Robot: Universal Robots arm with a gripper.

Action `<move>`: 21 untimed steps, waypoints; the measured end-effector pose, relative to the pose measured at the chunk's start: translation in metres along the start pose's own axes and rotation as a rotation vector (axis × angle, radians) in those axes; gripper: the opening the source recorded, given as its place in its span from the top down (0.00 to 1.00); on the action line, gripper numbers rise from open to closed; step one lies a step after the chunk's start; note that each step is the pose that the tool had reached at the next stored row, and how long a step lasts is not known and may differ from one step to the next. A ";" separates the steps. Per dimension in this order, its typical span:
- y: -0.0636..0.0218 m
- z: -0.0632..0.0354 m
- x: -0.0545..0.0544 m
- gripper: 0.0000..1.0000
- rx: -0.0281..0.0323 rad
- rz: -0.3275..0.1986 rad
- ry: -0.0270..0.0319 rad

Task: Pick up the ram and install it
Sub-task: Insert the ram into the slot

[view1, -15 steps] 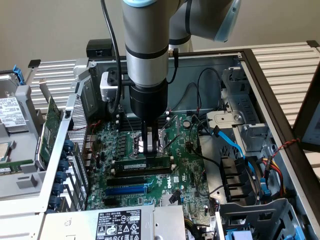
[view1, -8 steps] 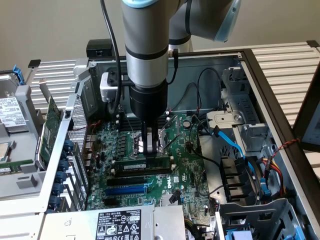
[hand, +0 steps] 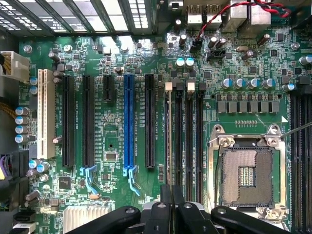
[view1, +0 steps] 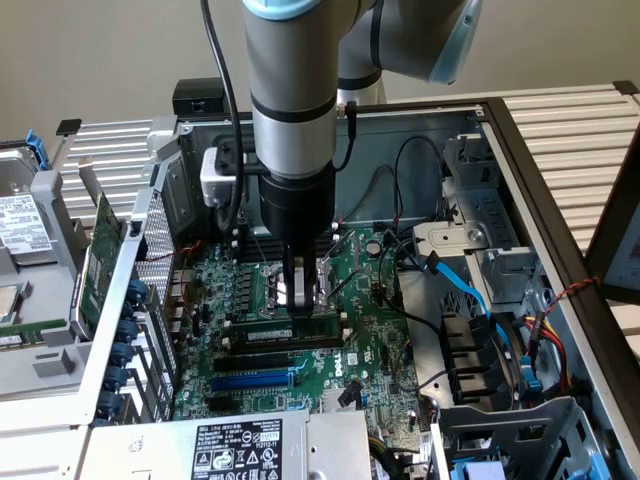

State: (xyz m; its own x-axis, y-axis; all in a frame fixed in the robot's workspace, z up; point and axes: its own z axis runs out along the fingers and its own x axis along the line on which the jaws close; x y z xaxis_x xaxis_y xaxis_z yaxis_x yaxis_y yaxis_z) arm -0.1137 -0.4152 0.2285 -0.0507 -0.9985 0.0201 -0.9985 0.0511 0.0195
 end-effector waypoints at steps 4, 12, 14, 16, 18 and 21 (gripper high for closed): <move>0.0000 0.0003 0.000 0.80 -0.0034 0.002 0.0002; 0.0003 -0.0007 0.000 0.80 -0.0174 0.007 0.0008; 0.0003 -0.0036 0.000 0.80 -0.0174 0.007 0.0008; 0.0004 -0.0064 0.000 0.80 -0.0174 0.007 0.0007; 0.0004 -0.0080 0.000 0.80 -0.0174 0.007 0.0008; 0.0007 -0.0101 0.000 0.80 -0.0175 0.007 0.0009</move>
State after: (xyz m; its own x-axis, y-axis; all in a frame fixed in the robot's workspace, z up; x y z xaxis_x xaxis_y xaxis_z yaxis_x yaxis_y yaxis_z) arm -0.1142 -0.4152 0.2386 -0.0578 -0.9981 0.0212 -0.9976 0.0586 0.0368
